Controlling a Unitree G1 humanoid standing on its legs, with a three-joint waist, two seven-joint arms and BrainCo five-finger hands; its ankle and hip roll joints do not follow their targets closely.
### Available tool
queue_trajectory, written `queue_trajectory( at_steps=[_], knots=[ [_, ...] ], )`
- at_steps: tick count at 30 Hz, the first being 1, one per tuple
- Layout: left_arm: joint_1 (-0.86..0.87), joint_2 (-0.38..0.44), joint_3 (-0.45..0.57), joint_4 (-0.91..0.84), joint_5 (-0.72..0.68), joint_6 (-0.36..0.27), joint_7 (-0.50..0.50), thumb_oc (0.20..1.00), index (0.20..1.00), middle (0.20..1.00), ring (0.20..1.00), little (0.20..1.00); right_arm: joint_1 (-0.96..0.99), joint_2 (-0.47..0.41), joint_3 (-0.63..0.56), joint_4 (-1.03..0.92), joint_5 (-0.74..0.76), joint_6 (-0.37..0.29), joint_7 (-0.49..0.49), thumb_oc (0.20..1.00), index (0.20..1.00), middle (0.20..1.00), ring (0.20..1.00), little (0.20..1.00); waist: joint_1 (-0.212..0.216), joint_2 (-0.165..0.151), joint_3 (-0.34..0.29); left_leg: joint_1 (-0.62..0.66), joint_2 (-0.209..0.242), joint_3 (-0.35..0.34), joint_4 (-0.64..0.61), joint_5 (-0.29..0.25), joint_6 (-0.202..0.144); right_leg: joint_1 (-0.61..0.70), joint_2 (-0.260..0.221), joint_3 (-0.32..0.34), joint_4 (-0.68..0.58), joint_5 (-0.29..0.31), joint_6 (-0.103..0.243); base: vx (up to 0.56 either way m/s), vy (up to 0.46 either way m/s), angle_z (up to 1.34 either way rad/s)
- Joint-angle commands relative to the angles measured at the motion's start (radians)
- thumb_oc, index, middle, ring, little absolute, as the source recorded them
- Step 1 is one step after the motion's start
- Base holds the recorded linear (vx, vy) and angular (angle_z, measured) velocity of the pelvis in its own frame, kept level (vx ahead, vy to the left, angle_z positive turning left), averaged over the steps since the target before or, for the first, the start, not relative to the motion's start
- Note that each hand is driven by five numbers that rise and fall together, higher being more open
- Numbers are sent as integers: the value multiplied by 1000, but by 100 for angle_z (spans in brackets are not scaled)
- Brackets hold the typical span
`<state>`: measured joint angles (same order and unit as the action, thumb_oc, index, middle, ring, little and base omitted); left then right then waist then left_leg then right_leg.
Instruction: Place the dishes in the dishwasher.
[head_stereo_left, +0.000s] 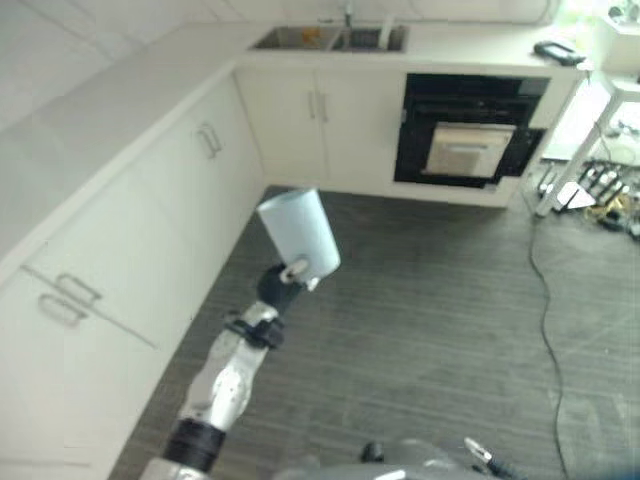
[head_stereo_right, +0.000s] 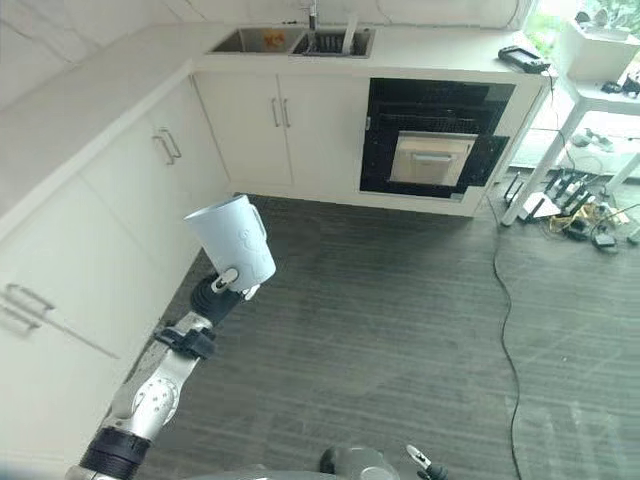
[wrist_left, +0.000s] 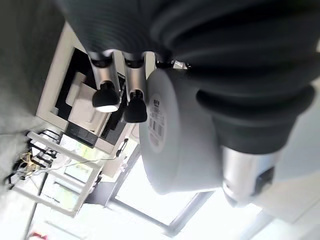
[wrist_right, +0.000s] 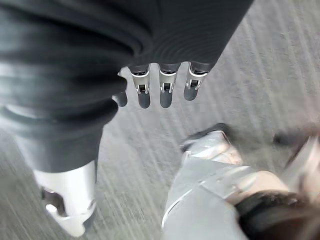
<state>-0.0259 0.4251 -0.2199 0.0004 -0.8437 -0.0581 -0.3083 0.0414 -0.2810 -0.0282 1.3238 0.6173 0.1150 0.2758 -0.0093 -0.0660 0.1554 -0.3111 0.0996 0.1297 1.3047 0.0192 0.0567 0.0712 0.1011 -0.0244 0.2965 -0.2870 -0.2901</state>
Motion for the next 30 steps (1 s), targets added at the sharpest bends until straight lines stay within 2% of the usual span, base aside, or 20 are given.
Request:
queue_trajectory(
  at_steps=[1, 3, 5, 6, 8, 9, 10, 12, 13, 15, 16, 17, 19, 20, 22, 23, 24, 26, 28, 30],
  knots=[
    [-108, -40, 97, -12, -1, -58, -23, 200, 200, 200, 200, 200, -51, -45, 92, -9, -26, -15, 10, 1000, 1000, 1000, 1000, 1000, -13, 63, 0, 302, -45, -39, -922, -57, -59, -14, -129, -64, -137, 199, 295, 768, 40, -156],
    [-76, -40, 114, -21, -17, -57, -37, 200, 200, 200, 200, 200, -61, -42, 109, -4, -34, -10, 2, 1000, 1000, 1000, 1000, 1000, 34, 97, 13, 243, -72, -169, -1198, 26, -106, 69, -84, -2, -144, 143, 305, 771, 135, -176],
    [-35, -42, 125, -16, -14, -75, -67, 200, 200, 200, 200, 200, -60, -35, 116, 7, -60, -16, 0, 1000, 1000, 1000, 1000, 1000, 64, 100, 22, 227, -75, -214, -1310, 86, -126, 154, -81, 52, -173, 115, 314, 641, 152, -144],
    [-16, -44, 129, -5, -15, -91, -83, 200, 200, 200, 200, 200, -57, -33, 114, 15, -76, -20, 2, 1000, 1000, 1000, 1000, 1000, 72, 104, 19, 208, -72, -204, -1328, 103, -129, 196, -85, 73, -187, 98, 321, 622, 215, -106],
    [-25, -41, 127, 22, -21, -100, -100, 200, 200, 200, 200, 200, -53, -26, 114, 23, -89, -32, -14, 1000, 1000, 1000, 1000, 1000, 72, 98, 11, 193, -80, -169, -1272, 65, -107, 222, -120, 76, -189, 79, 342, 495, 239, -103],
    [-37, -40, 123, 28, -17, -99, -87, 200, 200, 200, 200, 200, -50, -24, 114, 23, -97, -35, -18, 1000, 1000, 1000, 1000, 1000, 73, 96, 6, 191, -85, -180, -1252, 48, -101, 222, -139, 60, -177, 75, 350, 523, 313, -100],
    [-68, -29, 104, 65, -19, -109, -87, 200, 200, 200, 200, 200, -31, -17, 116, 12, -97, -51, -24, 1000, 1000, 1000, 1000, 1000, 63, 86, 4, 196, -101, -169, -1192, -3, -65, 198, -188, 31, -98, 91, 381, 462, 292, -70],
    [-87, -27, 98, 74, -12, -103, -96, 200, 200, 200, 200, 200, -14, -13, 114, 5, -85, -68, -23, 1000, 1000, 1000, 1000, 1000, 56, 77, -1, 204, -114, -156, -1183, -20, -41, 170, -213, 17, -17, 140, 398, 301, 215, -12],
    [-102, -27, 94, 77, -4, -95, -92, 200, 200, 200, 200, 200, -6, -7, 106, 3, -91, -80, -23, 1000, 1000, 1000, 1000, 1000, 51, 78, -2, 222, -121, -163, -1190, -25, -29, 127, -232, 6, 77, 204, 406, 211, 166, 18],
    [-132, -11, 87, 78, -8, -77, -73, 200, 200, 200, 200, 200, 12, -4, 99, -7, -94, -101, -36, 1000, 1000, 1000, 1000, 1000, 36, 88, -2, 261, -134, -173, -1194, -49, -3, 38, -240, -3, 260, 265, 398, 249, 172, 30],
    [-140, -8, 89, 80, -9, -70, -61, 200, 200, 200, 200, 200, 15, -4, 99, -9, -95, -104, -39, 1000, 1000, 1000, 1000, 1000, 32, 88, -2, 277, -139, -173, -1192, -57, 3, 7, -238, -9, 309, 284, 392, 372, 112, 21],
    [-156, -7, 95, 70, -4, -63, -24, 200, 200, 200, 200, 200, 12, -2, 103, -10, -124, -106, -47, 1000, 1000, 1000, 1000, 1000, 30, 87, 3, 336, -148, -148, -1206, -72, 7, -63, -255, -88, 248, 274, 371, 316, 49, 3],
    [-157, -8, 97, 63, 2, -60, -23, 200, 200, 200, 200, 200, 3, -4, 106, -7, -135, -106, -50, 1000, 1000, 1000, 1000, 1000, 30, 89, 10, 358, -146, -143, -1214, -77, 3, -73, -248, -108, 178, 248, 364, 238, -84, -30],
    [-159, -4, 93, 46, 9, -55, -19, 200, 200, 200, 200, 200, -8, -8, 107, -4, -125, -103, -58, 1000, 1000, 1000, 1000, 1000, 31, 83, 16, 377, -149, -146, -1223, -89, 3, -85, -256, -120, 47, 246, 369, 234, -277, -30],
    [-159, 10, 94, 11, 8, -46, 13, 200, 200, 200, 200, 200, -24, -14, 106, -4, -112, -97, -58, 1000, 1000, 1000, 1000, 1000, 29, 65, 27, 405, -148, -139, -1227, -119, -7, -111, -297, -121, -120, 333, 408, 218, -390, 16],
    [-160, 21, 104, -14, 6, -28, 25, 200, 200, 200, 200, 200, -33, -9, 107, -10, -107, -89, -61, 1000, 1000, 1000, 1000, 1000, 29, 53, 32, 417, -133, -139, -1226, -141, -17, -126, -322, -89, -170, 383, 434, 176, -508, 43],
    [-159, 20, 114, -31, 12, -11, 25, 200, 200, 200, 200, 200, -38, -6, 103, -14, -106, -80, -62, 1000, 1000, 1000, 1000, 1000, 31, 45, 35, 421, -117, -146, -1216, -158, -25, -123, -337, -64, -192, 404, 447, 180, -581, 50],
    [-151, 21, 119, -47, 22, 2, 31, 200, 200, 200, 200, 200, -43, -4, 96, -9, -113, -66, -62, 1000, 1000, 1000, 1000, 1000, 33, 35, 33, 428, -80, -161, -1200, -180, -44, -107, -351, -30, -220, 410, 466, 167, -500, 40],
    [-136, 20, 132, -52, 29, 5, 31, 200, 200, 200, 200, 200, -46, -1, 98, -5, -127, -55, -58, 1000, 1000, 1000, 1000, 1000, 36, 31, 31, 442, -35, -171, -1200, -187, -66, -95, -340, -22, -230, 384, 477, 152, -513, 25],
    [-93, 14, 152, -46, 13, -28, 48, 200, 200, 200, 200, 200, -47, -2, 120, -4, -145, -43, -59, 1000, 1000, 1000, 1000, 1000, 48, 28, 19, 469, 36, -153, -1212, -167, -106, -79, -317, -75, -227, 345, 469, 166, -611, 20]
  ],
)
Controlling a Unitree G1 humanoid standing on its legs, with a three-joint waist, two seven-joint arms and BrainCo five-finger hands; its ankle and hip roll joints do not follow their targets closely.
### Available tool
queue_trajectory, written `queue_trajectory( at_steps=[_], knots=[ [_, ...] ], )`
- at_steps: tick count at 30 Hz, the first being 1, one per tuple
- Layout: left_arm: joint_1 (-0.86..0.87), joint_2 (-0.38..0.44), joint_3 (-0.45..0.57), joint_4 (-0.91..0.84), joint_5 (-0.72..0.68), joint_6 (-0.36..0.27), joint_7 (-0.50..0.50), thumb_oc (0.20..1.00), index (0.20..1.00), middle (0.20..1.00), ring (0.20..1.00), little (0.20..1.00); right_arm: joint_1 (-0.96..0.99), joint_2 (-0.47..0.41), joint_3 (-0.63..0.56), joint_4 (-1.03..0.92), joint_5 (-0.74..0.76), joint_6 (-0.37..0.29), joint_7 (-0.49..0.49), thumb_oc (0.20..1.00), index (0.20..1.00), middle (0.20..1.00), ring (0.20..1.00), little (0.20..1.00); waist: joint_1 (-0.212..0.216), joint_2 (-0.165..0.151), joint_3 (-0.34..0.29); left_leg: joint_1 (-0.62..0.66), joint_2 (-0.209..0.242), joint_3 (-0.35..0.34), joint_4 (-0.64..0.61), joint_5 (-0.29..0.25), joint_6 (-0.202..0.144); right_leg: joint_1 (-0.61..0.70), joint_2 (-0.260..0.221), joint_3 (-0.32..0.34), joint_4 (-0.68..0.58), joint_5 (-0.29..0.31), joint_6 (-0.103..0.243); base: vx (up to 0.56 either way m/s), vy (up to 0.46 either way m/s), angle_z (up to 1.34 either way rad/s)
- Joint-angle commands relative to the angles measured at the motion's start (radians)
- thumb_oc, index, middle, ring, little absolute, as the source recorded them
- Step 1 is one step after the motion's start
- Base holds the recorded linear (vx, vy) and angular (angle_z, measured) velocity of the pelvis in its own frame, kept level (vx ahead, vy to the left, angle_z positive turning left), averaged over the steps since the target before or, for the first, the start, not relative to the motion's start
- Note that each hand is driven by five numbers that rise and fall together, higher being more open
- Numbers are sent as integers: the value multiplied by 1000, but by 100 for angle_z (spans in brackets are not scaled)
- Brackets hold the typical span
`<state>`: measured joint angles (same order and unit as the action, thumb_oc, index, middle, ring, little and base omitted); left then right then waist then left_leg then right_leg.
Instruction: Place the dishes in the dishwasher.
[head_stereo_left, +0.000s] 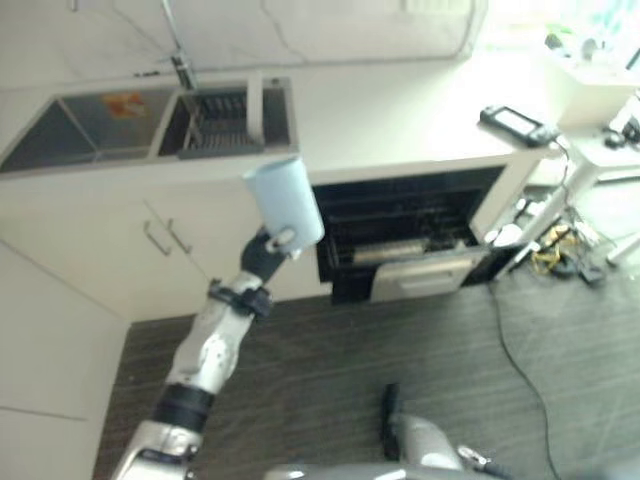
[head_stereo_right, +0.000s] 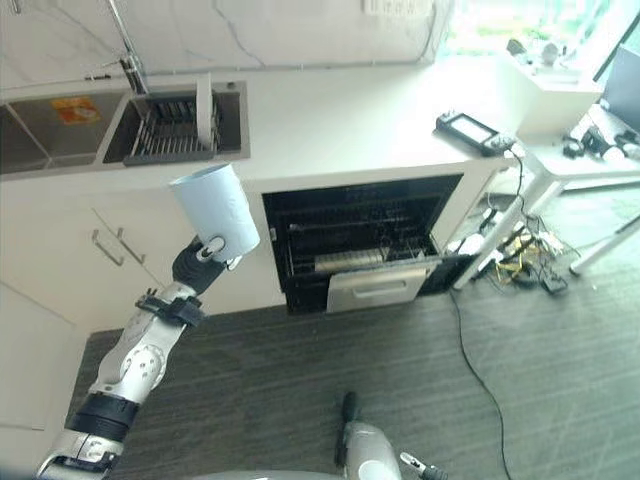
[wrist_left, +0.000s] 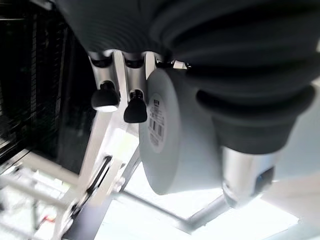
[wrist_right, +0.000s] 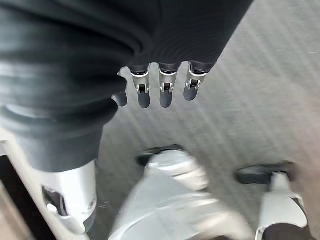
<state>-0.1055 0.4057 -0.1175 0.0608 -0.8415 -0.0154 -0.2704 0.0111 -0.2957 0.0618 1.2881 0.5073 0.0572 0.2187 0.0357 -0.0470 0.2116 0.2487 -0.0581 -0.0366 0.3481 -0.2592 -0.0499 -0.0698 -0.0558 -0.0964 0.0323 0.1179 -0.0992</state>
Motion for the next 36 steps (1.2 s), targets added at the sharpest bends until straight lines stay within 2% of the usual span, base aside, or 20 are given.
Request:
queue_trajectory(
  at_steps=[1, 3, 4, 5, 7, 9, 11, 14, 16, 24, 26, 27, 28, 29, 30, 31, 32, 33, 34, 36],
  knots=[
    [-1, 30, 61, -112, -3, -71, 6, 200, 200, 200, 200, 200, -14, 9, 39, 31, -37, 11, -6, 1000, 1000, 1000, 1000, 1000, -1, 14, -40, -87, 224, 26, -257, 133, -12, 59, -140, -5, 54, -84, 256, 128, -567, 18],
    [11, 25, 60, -130, -7, -49, -9, 200, 200, 200, 200, 200, -6, -2, 42, 30, -41, 4, -14, 1000, 1000, 1000, 1000, 1000, -7, 21, -33, -148, 270, 82, -215, 231, -23, 94, -88, -41, 61, -124, 199, 66, -455, -5],
    [10, 25, 60, -130, -7, -49, -9, 200, 200, 200, 200, 200, -6, -2, 42, 30, -41, 4, -14, 1000, 1000, 1000, 1000, 1000, -9, 22, -34, -149, 271, 81, -214, 231, -23, 94, -87, -43, 60, -124, 199, 37, -380, 12],
    [-9, 17, 24, -120, -22, -49, -33, 200, 200, 200, 200, 200, 2, -11, 36, 30, -3, 6, -26, 1000, 1000, 1000, 1000, 1000, -19, 20, -29, -189, 276, 140, -181, 259, -24, 122, -77, -87, 44, -131, 179, 23, -247, 47],
    [-39, -1, -11, -102, -28, -58, -38, 200, 200, 200, 200, 200, 8, -17, 27, 40, 1, 2, -32, 1000, 1000, 1000, 1000, 1000, -38, 26, -26, -216, 258, 194, -150, 243, -22, 132, -71, -123, 43, -148, 166, 36, -227, 118],
    [-32, -15, -34, -97, -15, -84, -15, 200, 200, 200, 200, 200, -2, -26, 43, 44, 7, 9, -35, 1000, 1000, 1000, 1000, 1000, -22, 47, -19, -211, 171, 105, -227, 214, -15, 139, -53, -120, 52, -163, 173, 109, -65, 92],
    [-9, -15, -24, -92, -16, -91, -35, 200, 200, 200, 200, 200, -1, -24, 43, 40, 2, 2, -21, 1000, 1000, 1000, 1000, 1000, -14, 78, -18, -202, 146, 85, -341, 272, -27, 151, -22, -110, 54, -181, 170, 154, 14, -23],
    [-19, -24, -28, -67, -11, -109, -57, 200, 200, 200, 200, 200, 4, -10, 51, 21, 29, -10, -32, 1000, 1000, 1000, 1000, 1000, -17, 84, -15, -221, 146, 101, -363, 300, -36, 182, -14, -110, 23, -192, 161, 70, 62, -28],
    [-32, -33, -34, -43, 0, -136, -54, 200, 200, 200, 200, 200, 6, -5, 48, 20, 26, -14, -26, 1000, 1000, 1000, 1000, 1000, -21, 88, -23, -200, 135, 107, -414, 311, -37, 201, -19, -116, -34, -170, 167, 87, 154, -1],
    [-43, -28, -16, -45, 7, -127, -31, 200, 200, 200, 200, 200, 11, -8, 53, 32, 1, -27, -41, 1000, 1000, 1000, 1000, 1000, -11, 81, -37, -164, 110, 79, -427, 278, -9, 211, -43, -116, -61, -148, 192, 37, 114, -18],
    [-34, -21, 9, -47, 14, -123, -28, 200, 200, 200, 200, 200, 0, -6, 52, 15, -46, -25, -62, 1000, 1000, 1000, 1000, 1000, 11, 64, -34, -162, 106, 90, -383, 247, 16, 192, -72, -145, 61, -188, 207, -23, 102, -23],
    [-31, -12, 19, -52, 29, -124, -26, 200, 200, 200, 200, 200, 1, -5, 48, 7, -70, -30, -59, 1000, 1000, 1000, 1000, 1000, 13, 64, -24, -168, 109, 89, -359, 238, 31, 153, -87, -153, 178, -198, 215, -61, 22, -29],
    [-33, -6, 24, -52, 39, -124, -22, 200, 200, 200, 200, 200, 2, -5, 42, 2, -84, -34, -56, 1000, 1000, 1000, 1000, 1000, 10, 63, -16, -171, 106, 85, -347, 232, 41, 119, -99, -137, 250, -192, 222, -69, -71, -50],
    [-51, 8, 15, -34, 38, -130, -17, 200, 200, 200, 200, 200, 8, -7, 38, 2, -69, -46, -52, 1000, 1000, 1000, 1000, 1000, -4, 60, -1, -171, 104, 67, -333, 227, 58, 69, -114, -65, 328, -163, 224, -52, -197, -60],
    [-68, 14, 8, -22, 35, -133, -18, 200, 200, 200, 200, 200, 10, -9, 38, 3, -48, -50, -46, 1000, 1000, 1000, 1000, 1000, -6, 55, 1, -173, 106, 61, -329, 228, 53, 74, -133, -49, 292, -152, 220, -24, -401, -13],
    [-89, 22, 8, -23, 34, -118, -13, 200, 200, 200, 200, 200, 10, -7, 38, 4, -41, -53, -34, 1000, 1000, 1000, 1000, 1000, 1, 45, -2, -181, 114, 51, -319, 230, 39, 111, -167, -51, 183, -132, 227, 12, -605, 24],
    [-109, 29, 9, -29, 43, -96, -9, 200, 200, 200, 200, 200, 5, -3, 36, 15, -36, -59, -19, 1000, 1000, 1000, 1000, 1000, 5, 36, -4, -189, 133, 45, -315, 229, 17, 128, -202, -37, 89, -76, 255, 13, -575, 50],
    [-115, 34, 8, -30, 45, -94, -11, 200, 200, 200, 200, 200, 1, -3, 37, 18, -31, -59, -14, 1000, 1000, 1000, 1000, 1000, 6, 33, -2, -190, 143, 41, -313, 227, 10, 129, -211, -30, 69, -59, 264, -24, -677, 22],
    [-132, 42, 6, -30, 48, -83, -12, 200, 200, 200, 200, 200, -14, 1, 39, 25, -16, -57, -2, 1000, 1000, 1000, 1000, 1000, 10, 28, 3, -199, 184, 29, -301, 224, -14, 123, -231, -10, 33, -33, 286, -80, -721, 30],
    [-136, 56, 27, -42, 50, -70, -3, 200, 200, 200, 200, 200, -44, 16, 72, 7, 16, -40, 13, 1000, 1000, 1000, 1000, 1000, 26, 14, 12, -237, 282, 15, -275, 235, -61, 121, -218, -26, 14, -71, 304, -110, -865, 33]
  ],
)
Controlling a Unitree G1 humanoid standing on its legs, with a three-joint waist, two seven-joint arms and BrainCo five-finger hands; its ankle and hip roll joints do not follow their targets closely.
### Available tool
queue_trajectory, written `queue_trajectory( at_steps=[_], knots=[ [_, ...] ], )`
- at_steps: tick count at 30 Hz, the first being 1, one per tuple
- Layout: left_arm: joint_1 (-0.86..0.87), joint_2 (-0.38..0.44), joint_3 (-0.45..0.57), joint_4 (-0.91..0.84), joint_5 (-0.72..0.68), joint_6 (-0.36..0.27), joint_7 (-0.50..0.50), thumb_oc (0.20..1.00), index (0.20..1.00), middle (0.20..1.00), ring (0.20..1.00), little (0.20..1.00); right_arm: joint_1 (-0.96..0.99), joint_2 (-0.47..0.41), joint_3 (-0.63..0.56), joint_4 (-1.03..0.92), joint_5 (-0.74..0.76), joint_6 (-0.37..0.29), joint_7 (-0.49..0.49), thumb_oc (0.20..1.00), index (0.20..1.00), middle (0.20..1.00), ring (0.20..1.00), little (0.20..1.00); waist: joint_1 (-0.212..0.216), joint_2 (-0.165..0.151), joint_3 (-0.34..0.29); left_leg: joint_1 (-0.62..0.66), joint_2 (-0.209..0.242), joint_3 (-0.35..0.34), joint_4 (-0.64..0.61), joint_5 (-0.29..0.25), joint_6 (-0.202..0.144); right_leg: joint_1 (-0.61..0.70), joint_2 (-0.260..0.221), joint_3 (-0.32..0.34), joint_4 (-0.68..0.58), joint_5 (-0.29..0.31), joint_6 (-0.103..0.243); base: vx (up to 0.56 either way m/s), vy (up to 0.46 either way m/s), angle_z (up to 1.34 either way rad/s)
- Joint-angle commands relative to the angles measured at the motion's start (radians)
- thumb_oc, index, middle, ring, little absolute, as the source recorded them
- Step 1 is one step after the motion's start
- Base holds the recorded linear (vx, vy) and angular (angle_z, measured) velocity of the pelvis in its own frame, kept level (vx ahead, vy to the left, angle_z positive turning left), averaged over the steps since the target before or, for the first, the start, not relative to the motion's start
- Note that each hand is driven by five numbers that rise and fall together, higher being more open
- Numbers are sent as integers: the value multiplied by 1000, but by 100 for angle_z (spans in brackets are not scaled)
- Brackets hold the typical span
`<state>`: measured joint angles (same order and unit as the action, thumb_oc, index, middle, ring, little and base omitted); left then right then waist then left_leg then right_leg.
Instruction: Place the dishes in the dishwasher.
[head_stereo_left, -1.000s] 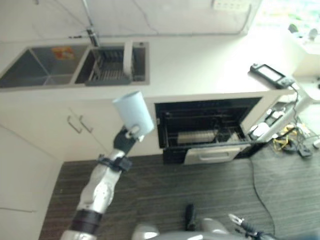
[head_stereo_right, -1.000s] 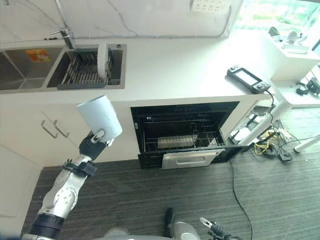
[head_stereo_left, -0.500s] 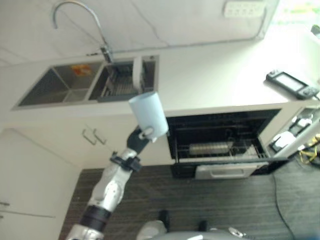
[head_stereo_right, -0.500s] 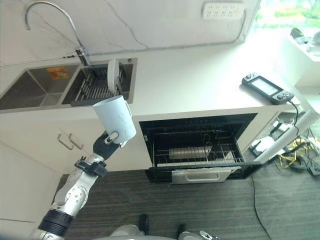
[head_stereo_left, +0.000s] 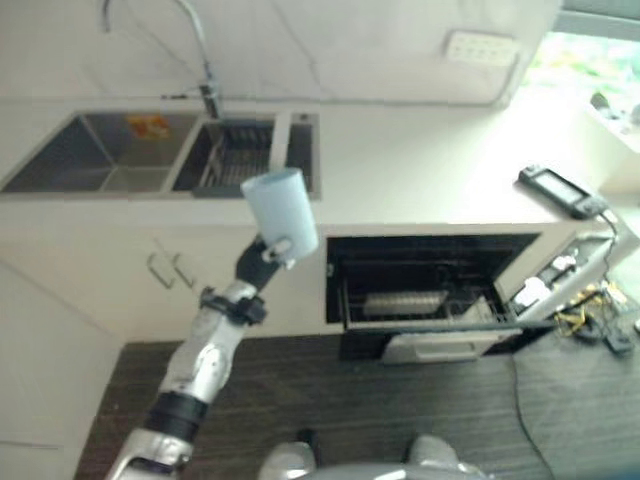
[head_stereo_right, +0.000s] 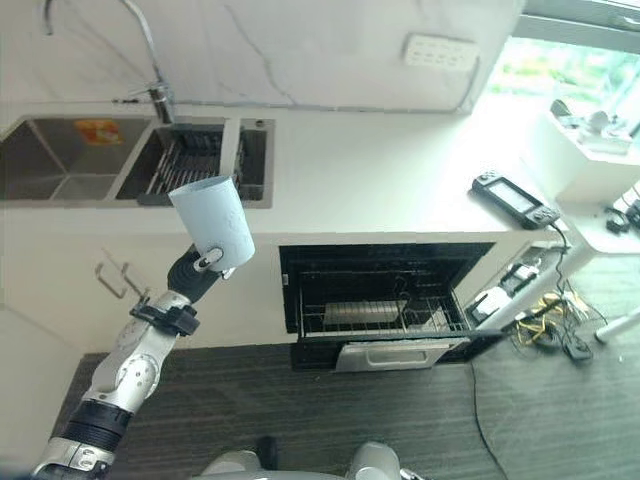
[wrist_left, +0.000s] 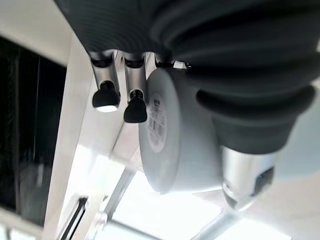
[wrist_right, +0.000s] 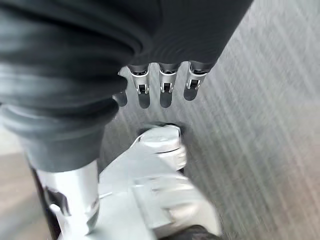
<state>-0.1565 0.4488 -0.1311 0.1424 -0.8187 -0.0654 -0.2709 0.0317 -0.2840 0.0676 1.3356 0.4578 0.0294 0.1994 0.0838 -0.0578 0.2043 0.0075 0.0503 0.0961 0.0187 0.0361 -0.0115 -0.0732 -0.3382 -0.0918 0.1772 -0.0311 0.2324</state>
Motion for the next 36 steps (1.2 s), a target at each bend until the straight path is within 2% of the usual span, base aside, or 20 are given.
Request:
queue_trajectory(
  at_steps=[1, 2, 3, 4, 5, 7, 11, 13, 18, 20, 23, 26, 27, 29, 31, 32, 34, 36],
  knots=[
    [-66, 13, 47, -130, 8, -26, 19, 200, 200, 200, 200, 200, -73, 15, 87, -66, 59, 4, 32, 1000, 1000, 1000, 1000, 1000, -18, 21, 18, 1, 219, -108, 48, -38, -123, 122, 83, -57, -126, 57, -35, -75, -687, 7],
    [-41, 4, 51, -131, -10, -40, 16, 200, 200, 200, 200, 200, -70, 24, 110, -92, 47, 5, 24, 1000, 1000, 1000, 1000, 1000, -25, 25, 15, 15, 261, -88, 21, -6, -135, 112, 108, -54, -103, 26, -54, -16, -617, -32],
    [0, -18, 35, -144, -14, -51, 5, 200, 200, 200, 200, 200, -53, 19, 127, -141, 31, 22, 14, 1000, 1000, 1000, 1000, 1000, -42, 39, 7, 34, 286, -40, -34, 50, -137, 117, 147, -64, -87, 0, -94, 2, -464, -40],
    [-20, -43, 12, -132, -17, -35, -21, 200, 200, 200, 200, 200, -34, 18, 115, -139, 65, 7, 11, 1000, 1000, 1000, 1000, 1000, -55, 34, 5, -1, 248, 28, 9, 45, -122, 153, 160, -105, -111, -2, -109, -4, -352, -15],
    [-40, -57, -11, -122, -19, -40, -25, 200, 200, 200, 200, 200, -31, 15, 111, -133, 87, -8, 15, 1000, 1000, 1000, 1000, 1000, -63, 29, 3, -25, 217, 46, 58, 21, -109, 167, 159, -124, -129, 0, -115, -56, -202, 57],
    [-60, -80, -44, -125, -31, -64, 6, 200, 200, 200, 200, 200, -52, 6, 120, -127, 93, -27, 23, 1000, 1000, 1000, 1000, 1000, -74, 35, 2, -39, 143, 46, 128, -43, -84, 161, 149, -125, -144, 12, -113, -67, -74, 103],
    [-50, -78, -47, -118, -23, -73, 10, 200, 200, 200, 200, 200, -55, -6, 116, -166, 119, -26, 37, 1000, 1000, 1000, 1000, 1000, -91, 64, -11, 7, 158, 49, 39, -1, -110, 185, 178, -111, -149, -3, -119, 35, 34, 9],
    [-55, -85, -60, -100, -25, -83, 9, 200, 200, 200, 200, 200, -42, -2, 110, -189, 131, -31, 43, 1000, 1000, 1000, 1000, 1000, -101, 75, -30, 48, 163, 68, -41, 29, -121, 211, 181, -132, -180, 3, -111, 110, 125, -6],
    [-41, -86, -42, -92, -11, -71, 15, 200, 200, 200, 200, 200, -6, 14, 126, -232, 82, -69, 67, 1000, 1000, 1000, 1000, 1000, -99, 81, -52, 93, 143, 60, -92, 17, -118, 232, 159, -154, -212, 15, -89, 60, 105, 10],
    [-25, -75, -24, -102, 15, -67, 36, 200, 200, 200, 200, 200, 20, 16, 145, -334, 67, -59, 67, 1000, 1000, 1000, 1000, 1000, -101, 70, -56, 105, 141, 69, -100, 8, -115, 233, 152, -162, -235, 31, -81, 16, 25, 10],
    [8, -60, 0, -87, 108, -92, 96, 200, 200, 200, 200, 200, 77, 13, 166, -613, 79, 15, 49, 1000, 1000, 1000, 1000, 1000, -113, 49, -58, 109, 138, 77, -106, -2, -110, 226, 146, -158, -254, 51, -69, -27, -11, 8],
    [30, -32, 4, -32, 239, -132, 151, 200, 200, 200, 200, 200, 157, -32, 186, -907, 87, 61, 95, 1000, 1000, 1000, 1000, 1000, -139, 33, -54, 108, 139, 89, -106, -3, -106, 211, 141, -147, -245, 56, -60, -58, -26, -5],
    [42, -11, -2, -2, 300, -158, 183, 200, 200, 200, 200, 200, 195, -75, 181, -1064, 115, 104, 136, 1000, 1000, 1000, 1000, 1000, -153, 26, -56, 109, 140, 100, -106, -6, -105, 206, 140, -142, -248, 60, -56, -44, -30, -6],
    [55, 49, -16, 64, 383, -196, 242, 200, 200, 200, 200, 200, 230, -156, 163, -1332, 238, 173, 290, 1000, 1000, 1000, 1000, 1000, -179, 16, -65, 112, 140, 117, -106, -9, -101, 195, 142, -117, -248, 61, -50, -29, -25, -9],
    [51, 60, -31, 88, 395, -206, 260, 200, 200, 200, 200, 200, 214, -173, 160, -1405, 302, 194, 343, 1000, 1000, 1000, 1000, 1000, -184, 15, -70, 117, 140, 124, -106, -10, -101, 196, 143, -111, -250, 63, -49, 0, 1, -36],
    [45, 63, -40, 102, 399, -209, 263, 200, 200, 200, 200, 200, 195, -188, 164, -1450, 345, 209, 407, 1000, 1000, 1000, 1000, 1000, -184, 16, -76, 120, 139, 125, -106, -11, -100, 197, 145, -105, -253, 63, -49, 12, 9, -34],
    [47, 65, -52, 109, 405, -221, 259, 200, 200, 200, 200, 200, 169, -214, 169, -1507, 390, 206, 426, 1000, 1000, 1000, 1000, 1000, -180, 17, -83, 123, 139, 126, -106, -12, -100, 199, 146, -103, -256, 64, -50, 21, 6, -7],
    [48, 68, -68, 92, 428, -227, 252, 200, 200, 200, 200, 200, 137, -234, 164, -1560, 413, 145, 414, 1000, 1000, 1000, 1000, 1000, -173, 18, -92, 126, 139, 125, -106, -13, -100, 202, 147, -99, -259, 65, -50, 16, 4, -1]
  ],
)
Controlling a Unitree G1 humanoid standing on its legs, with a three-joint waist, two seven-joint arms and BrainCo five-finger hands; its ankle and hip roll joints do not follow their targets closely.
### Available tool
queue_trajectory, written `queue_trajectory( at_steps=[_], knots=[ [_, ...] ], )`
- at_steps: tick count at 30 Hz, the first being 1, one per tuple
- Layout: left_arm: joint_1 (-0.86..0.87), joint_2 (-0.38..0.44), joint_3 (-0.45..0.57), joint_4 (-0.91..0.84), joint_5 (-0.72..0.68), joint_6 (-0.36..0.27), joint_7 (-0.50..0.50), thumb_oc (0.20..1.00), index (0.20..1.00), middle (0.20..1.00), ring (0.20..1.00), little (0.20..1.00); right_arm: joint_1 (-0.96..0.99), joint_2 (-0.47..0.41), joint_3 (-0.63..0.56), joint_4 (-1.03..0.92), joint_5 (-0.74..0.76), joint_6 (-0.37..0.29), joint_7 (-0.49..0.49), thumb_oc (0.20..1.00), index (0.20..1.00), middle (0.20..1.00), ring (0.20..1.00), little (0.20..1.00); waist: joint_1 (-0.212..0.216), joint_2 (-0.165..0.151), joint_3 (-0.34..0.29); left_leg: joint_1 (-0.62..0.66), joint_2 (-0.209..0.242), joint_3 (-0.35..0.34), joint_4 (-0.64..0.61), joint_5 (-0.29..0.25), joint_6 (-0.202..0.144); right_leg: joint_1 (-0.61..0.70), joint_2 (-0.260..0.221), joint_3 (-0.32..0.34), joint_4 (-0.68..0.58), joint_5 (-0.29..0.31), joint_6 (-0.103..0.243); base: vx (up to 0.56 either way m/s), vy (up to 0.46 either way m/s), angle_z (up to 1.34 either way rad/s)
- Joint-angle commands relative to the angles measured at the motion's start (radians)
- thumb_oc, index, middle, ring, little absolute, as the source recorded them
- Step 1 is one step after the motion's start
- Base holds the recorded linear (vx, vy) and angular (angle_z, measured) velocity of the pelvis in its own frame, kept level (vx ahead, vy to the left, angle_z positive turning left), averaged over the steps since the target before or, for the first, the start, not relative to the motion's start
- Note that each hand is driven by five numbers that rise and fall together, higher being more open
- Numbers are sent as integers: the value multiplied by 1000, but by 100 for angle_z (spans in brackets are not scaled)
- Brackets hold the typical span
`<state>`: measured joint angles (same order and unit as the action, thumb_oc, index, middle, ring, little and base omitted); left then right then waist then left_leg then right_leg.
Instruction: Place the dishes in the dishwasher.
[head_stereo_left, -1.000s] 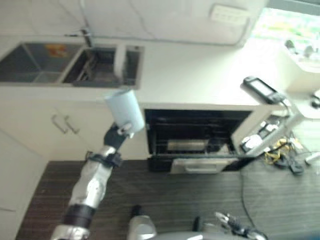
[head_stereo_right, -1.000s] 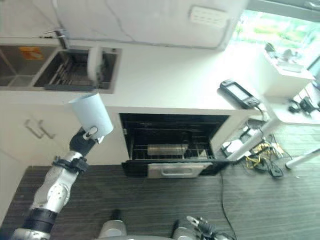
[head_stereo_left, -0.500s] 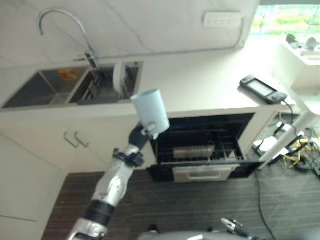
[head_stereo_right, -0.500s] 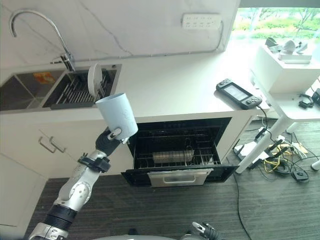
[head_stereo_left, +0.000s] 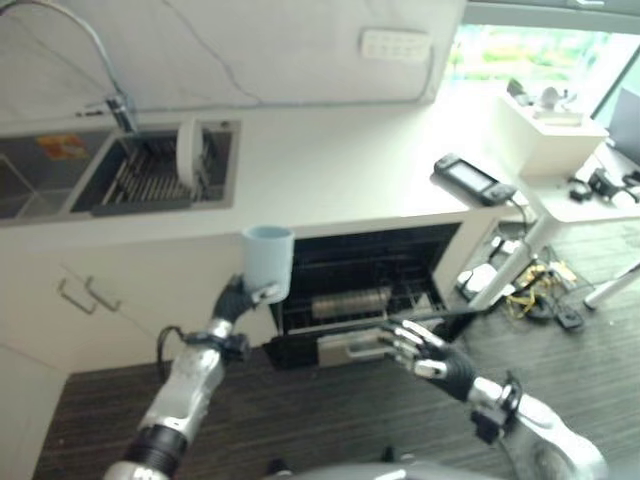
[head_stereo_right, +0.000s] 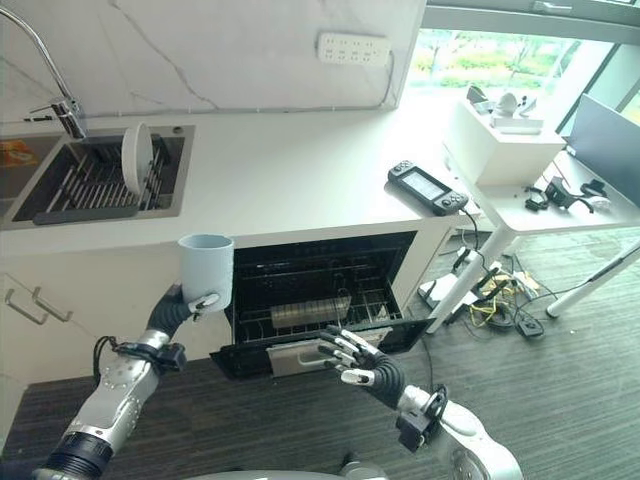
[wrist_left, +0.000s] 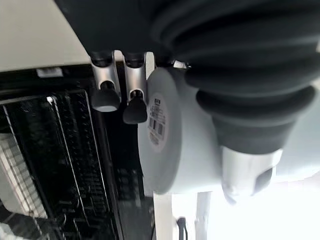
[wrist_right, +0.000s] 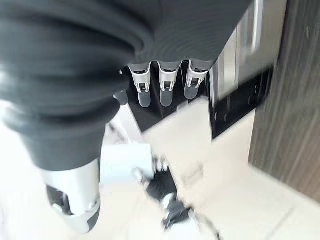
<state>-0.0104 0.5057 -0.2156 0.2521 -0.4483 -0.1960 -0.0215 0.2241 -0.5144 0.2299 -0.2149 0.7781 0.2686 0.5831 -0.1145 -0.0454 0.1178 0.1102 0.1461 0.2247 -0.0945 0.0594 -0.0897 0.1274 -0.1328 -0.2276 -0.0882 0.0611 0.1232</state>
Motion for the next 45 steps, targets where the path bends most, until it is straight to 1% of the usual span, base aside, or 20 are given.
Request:
queue_trajectory(
  at_steps=[1, 2, 4, 5, 6, 9, 14, 18, 22, 26, 30, 32, 33, 36, 38, 39, 41, 42, 43, 45],
  knots=[
    [-101, 9, 7, -34, 77, -93, 7, 200, 200, 200, 200, 200, -77, -5, 0, -26, 90, -117, 1, 1000, 1000, 1000, 1000, 1000, 29, 7, -9, 24, 43, -4, 7, -37, -22, 3, -58, 39, 5, -26, 60, 29, 15, -3],
    [-104, 3, -7, -63, 99, -84, 11, 200, 200, 200, 200, 200, -108, 3, 0, -38, 70, -164, -54, 1000, 1000, 1000, 1000, 1000, 35, 11, -13, 25, 43, -5, 7, -38, -21, 3, -59, 40, 5, -26, 60, 25, 14, -5],
    [-116, -8, -19, -105, 82, -61, 10, 200, 200, 200, 200, 200, -168, 20, 6, -36, 61, -222, -125, 1000, 1000, 1000, 1000, 1000, 45, 15, -17, 28, 43, -7, 7, -40, -19, 6, -60, 39, 1, -24, 60, 9, 6, -2],
    [-122, -12, -22, -115, 78, -54, 9, 200, 200, 200, 200, 200, -189, 30, 11, -38, 71, -231, -144, 1000, 1000, 1000, 1000, 1000, 49, 16, -18, 28, 43, -7, 7, -41, -19, 7, -60, 38, 1, -25, 60, 0, 0, 0],
    [-127, -17, -26, -125, 68, -60, 4, 200, 200, 200, 200, 200, -213, 45, 13, -46, 76, -254, -185, 1000, 1000, 1000, 1000, 1000, 56, 18, -20, 28, 43, -10, 7, -43, -19, 9, -61, 38, 1, -27, 59, 0, 0, 0],
    [-143, -28, -38, -186, 57, -69, -8, 200, 200, 200, 200, 200, -274, 72, 28, -53, 49, -300, -278, 1000, 1000, 1000, 1000, 1000, 79, 23, -28, 28, 44, -18, 7, -46, -21, 13, -66, 25, 1, -29, 60, 5, 4, 1],
    [-140, -29, -34, -283, 14, -98, -46, 200, 200, 200, 200, 200, -310, 83, 29, -42, 30, -360, -354, 1000, 1000, 1000, 1000, 1000, 104, 24, -41, 22, 45, -35, 7, -51, -24, 15, -72, 3, 1, -31, 60, 10, 5, 14],
    [-154, -26, -28, -347, -18, -99, -64, 200, 200, 200, 200, 200, -351, 72, 9, -28, 39, -389, -395, 1000, 1000, 1000, 1000, 1000, 119, 25, -47, 16, 46, -46, 7, -52, -27, 16, -75, -10, 1, -31, 62, -9, 1, 10],
    [-165, -21, -35, -390, -3, -89, -89, 200, 200, 200, 200, 200, -377, 65, 12, -40, 36, -373, -402, 1000, 1000, 1000, 1000, 1000, 126, 26, -51, 13, 43, -56, 7, -55, -26, 16, -77, -16, 1, -31, 62, -10, -6, 8],
    [-177, -19, -55, -404, 4, -53, -91, 200, 200, 200, 200, 200, -418, 62, 37, -50, 39, -363, -397, 1000, 1000, 1000, 1000, 1000, 135, 27, -55, 10, 41, -64, 7, -55, -25, 16, -79, -22, 1, -31, 64, -13, -7, 13],
    [-175, -8, -73, -379, 110, -62, -36, 200, 200, 200, 200, 200, -449, 64, 64, -74, 44, -341, -415, 1000, 1000, 1000, 1000, 1000, 144, 28, -57, 8, 34, -82, 7, -60, -22, 17, -78, -17, 1, -33, 64, -2, -4, 1],
    [-175, 0, -76, -373, 187, -73, 11, 200, 200, 200, 200, 200, -457, 65, 76, -82, 50, -337, -423, 1000, 1000, 1000, 1000, 1000, 147, 27, -57, 9, 32, -86, 7, -61, -21, 17, -77, -16, 1, -34, 64, 0, 0, 0],
    [-175, 7, -82, -369, 227, -75, 54, 200, 200, 200, 200, 200, -463, 66, 83, -89, 53, -333, -434, 1000, 1000, 1000, 1000, 1000, 149, 27, -56, 10, 31, -87, 7, -62, -20, 18, -77, -15, 1, -34, 64, 0, 0, 0],
    [-175, 5, -91, -356, 306, -68, 137, 200, 200, 200, 200, 200, -483, 84, 120, -103, 44, -334, -465, 1000, 1000, 1000, 1000, 1000, 156, 24, -55, 9, 30, -89, 7, -61, -18, 17, -78, -16, 1, -31, 63, 0, 0, 0],
    [-181, -1, -106, -352, 329, -50, 164, 200, 200, 200, 200, 200, -500, 90, 134, -107, 39, -336, -479, 1000, 1000, 1000, 1000, 1000, 157, 22, -54, 9, 31, -88, 7, -62, -18, 16, -78, -16, 1, -31, 63, 0, 0, 0],
    [-183, -5, -118, -342, 351, -36, 201, 200, 200, 200, 200, 200, -514, 92, 143, -113, 31, -339, -498, 1000, 1000, 1000, 1000, 1000, 158, 21, -53, 8, 30, -87, 7, -61, -19, 15, -78, -14, 1, -29, 64, 0, 0, 0],
    [-184, -5, -122, -337, 373, -29, 232, 200, 200, 200, 200, 200, -522, 92, 146, -117, 20, -344, -526, 1000, 1000, 1000, 1000, 1000, 158, 20, -52, 8, 30, -87, 7, -61, -19, 14, -78, -14, 1, -28, 64, 0, 0, 0],
    [-193, 1, -127, -328, 410, -35, 289, 200, 200, 200, 200, 200, -530, 93, 143, -122, -2, -361, -587, 1000, 1000, 1000, 1000, 1000, 156, 17, -50, 9, 31, -84, 7, -62, -18, 13, -79, -13, 1, -27, 65, 0, 0, 0],
    [-198, -1, -128, -324, 428, -36, 324, 200, 200, 200, 200, 200, -529, 97, 143, -124, -36, -376, -614, 1000, 1000, 1000, 1000, 1000, 153, 17, -49, 11, 33, -81, 7, -63, -18, 13, -78, -10, 1, -27, 64, 0, 0, 0],
    [-192, -6, -135, -333, 469, -39, 385, 200, 200, 200, 200, 200, -526, 96, 139, -129, -59, -372, -625, 1000, 1000, 1000, 1000, 1000, 148, 19, -47, 11, 35, -81, 7, -62, -18, 11, -76, 1, 1, -26, 63, -5, 6, -2]
  ],
)
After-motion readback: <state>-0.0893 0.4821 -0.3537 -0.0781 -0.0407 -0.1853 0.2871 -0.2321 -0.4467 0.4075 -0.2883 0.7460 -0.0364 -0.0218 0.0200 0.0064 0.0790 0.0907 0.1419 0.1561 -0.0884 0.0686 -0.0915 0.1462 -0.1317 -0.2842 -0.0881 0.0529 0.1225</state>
